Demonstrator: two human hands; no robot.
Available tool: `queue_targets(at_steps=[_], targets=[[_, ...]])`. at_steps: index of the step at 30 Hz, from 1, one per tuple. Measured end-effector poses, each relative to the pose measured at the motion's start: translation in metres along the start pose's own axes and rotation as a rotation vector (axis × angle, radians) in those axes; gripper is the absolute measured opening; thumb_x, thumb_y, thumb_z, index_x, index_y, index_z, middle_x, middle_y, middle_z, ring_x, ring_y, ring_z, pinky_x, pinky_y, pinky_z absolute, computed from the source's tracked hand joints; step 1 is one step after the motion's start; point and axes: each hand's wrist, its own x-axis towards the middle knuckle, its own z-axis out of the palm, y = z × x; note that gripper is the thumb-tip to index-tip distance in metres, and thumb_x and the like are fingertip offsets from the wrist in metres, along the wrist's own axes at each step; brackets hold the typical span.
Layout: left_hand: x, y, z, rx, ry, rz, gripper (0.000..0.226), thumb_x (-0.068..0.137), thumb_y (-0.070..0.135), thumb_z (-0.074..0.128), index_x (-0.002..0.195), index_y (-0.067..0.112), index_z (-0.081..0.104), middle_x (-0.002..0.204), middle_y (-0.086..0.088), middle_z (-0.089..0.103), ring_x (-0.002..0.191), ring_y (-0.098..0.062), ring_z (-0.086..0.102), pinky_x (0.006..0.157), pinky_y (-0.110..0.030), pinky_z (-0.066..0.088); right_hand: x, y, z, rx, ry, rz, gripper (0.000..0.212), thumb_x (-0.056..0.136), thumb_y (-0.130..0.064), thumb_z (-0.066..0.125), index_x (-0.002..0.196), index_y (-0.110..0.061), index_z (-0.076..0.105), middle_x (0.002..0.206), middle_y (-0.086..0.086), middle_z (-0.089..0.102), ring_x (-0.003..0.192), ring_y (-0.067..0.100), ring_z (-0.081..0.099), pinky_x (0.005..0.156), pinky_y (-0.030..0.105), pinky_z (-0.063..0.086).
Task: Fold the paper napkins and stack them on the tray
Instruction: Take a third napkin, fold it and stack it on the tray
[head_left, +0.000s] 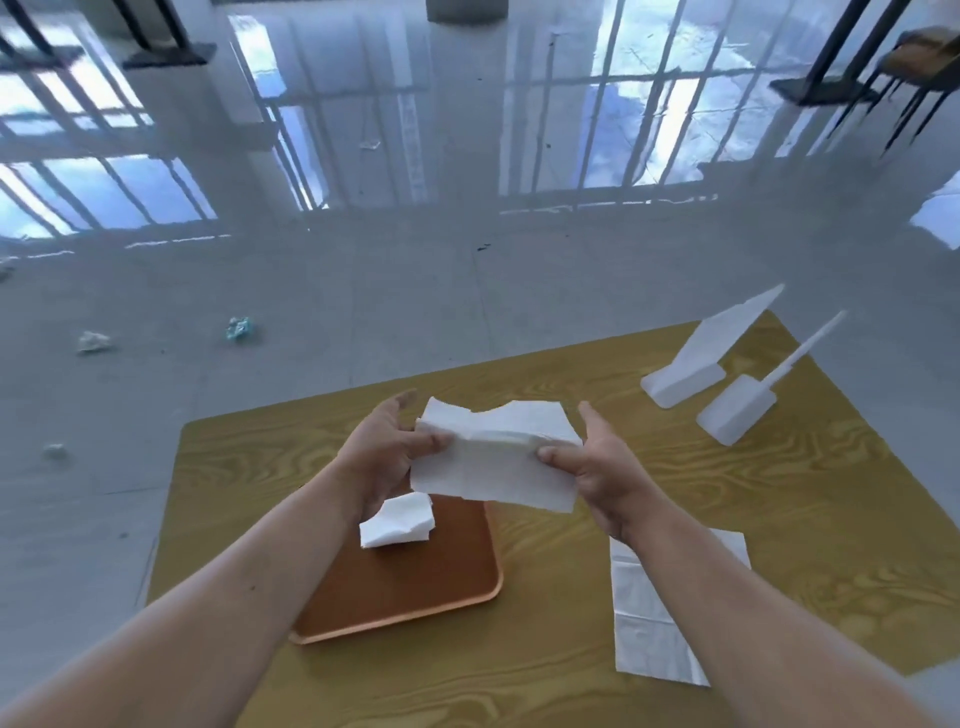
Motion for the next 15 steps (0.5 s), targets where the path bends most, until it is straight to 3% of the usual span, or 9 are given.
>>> queue_targets(at_steps=[1,3,5,7,10,13,15], targets=[[-0.001,0.000,-0.006,0.038,0.029,0.023,0.086,0.086,0.002,0.081,0.155,0.029,0.039,0.123,-0.019,0.071,0.104,-0.032,0.075,0.077,-0.048,0.066,0.002,-0.001,0.006,-0.066,0.032,-0.004,0.103,0.081,-0.012,0.080,0.164,-0.025,0.020,0.157,0.013,0.042,0.134,0.030,0.054,0.103,0.042,0.052],[-0.001,-0.003,-0.017,0.113,0.064,0.075,0.084,0.086,0.003,0.082,0.155,0.028,0.042,0.113,-0.018,0.074,0.093,-0.025,0.076,0.062,-0.033,0.064,0.006,-0.004,0.016,-0.216,0.067,-0.043,0.107,0.080,-0.019,0.079,0.165,-0.032,0.015,0.160,0.007,0.034,0.144,0.026,0.041,0.116,0.046,0.041],[0.000,-0.006,-0.025,0.188,0.090,0.126,0.069,0.085,0.004,0.083,0.146,0.020,0.054,0.094,-0.008,0.079,0.080,-0.015,0.076,0.058,-0.024,0.059,0.009,-0.006,0.023,-0.321,0.079,-0.078,0.104,0.082,-0.022,0.078,0.165,-0.032,0.017,0.153,0.000,0.036,0.140,0.020,0.038,0.113,0.040,0.038],[0.002,-0.009,-0.032,0.282,0.115,0.162,0.054,0.084,0.005,0.084,0.134,0.014,0.065,0.075,0.001,0.077,0.075,-0.014,0.075,0.067,-0.029,0.060,0.011,-0.008,0.028,-0.373,0.071,-0.097,0.097,0.084,-0.020,0.078,0.164,-0.031,0.023,0.145,-0.004,0.041,0.134,0.018,0.044,0.107,0.035,0.040],[0.001,-0.010,-0.038,0.398,0.138,0.187,0.034,0.084,0.011,0.085,0.113,0.024,0.073,0.087,-0.012,0.081,0.091,-0.031,0.076,0.088,-0.047,0.062,0.012,-0.011,0.031,-0.382,0.055,-0.089,0.080,0.086,-0.015,0.077,0.157,-0.027,0.040,0.133,0.006,0.063,0.121,0.024,0.063,0.105,0.042,0.052],[0.001,-0.011,-0.040,0.518,0.185,0.223,0.016,0.083,0.019,0.084,0.092,0.030,0.077,0.083,0.004,0.081,0.087,-0.022,0.075,0.084,-0.045,0.062,0.011,-0.017,0.033,-0.475,0.091,-0.125,0.035,0.087,-0.012,0.072,0.119,-0.024,0.073,0.104,0.004,0.077,0.099,0.027,0.072,0.084,0.037,0.057],[0.000,-0.009,-0.040,0.607,0.219,0.265,0.009,0.085,0.026,0.082,0.082,0.032,0.076,0.079,0.009,0.078,0.083,-0.016,0.073,0.074,-0.038,0.060,0.008,-0.020,0.032,-0.606,0.106,-0.173,0.015,0.088,-0.014,0.069,0.091,-0.026,0.077,0.090,-0.003,0.076,0.087,0.025,0.070,0.072,0.036,0.055]])
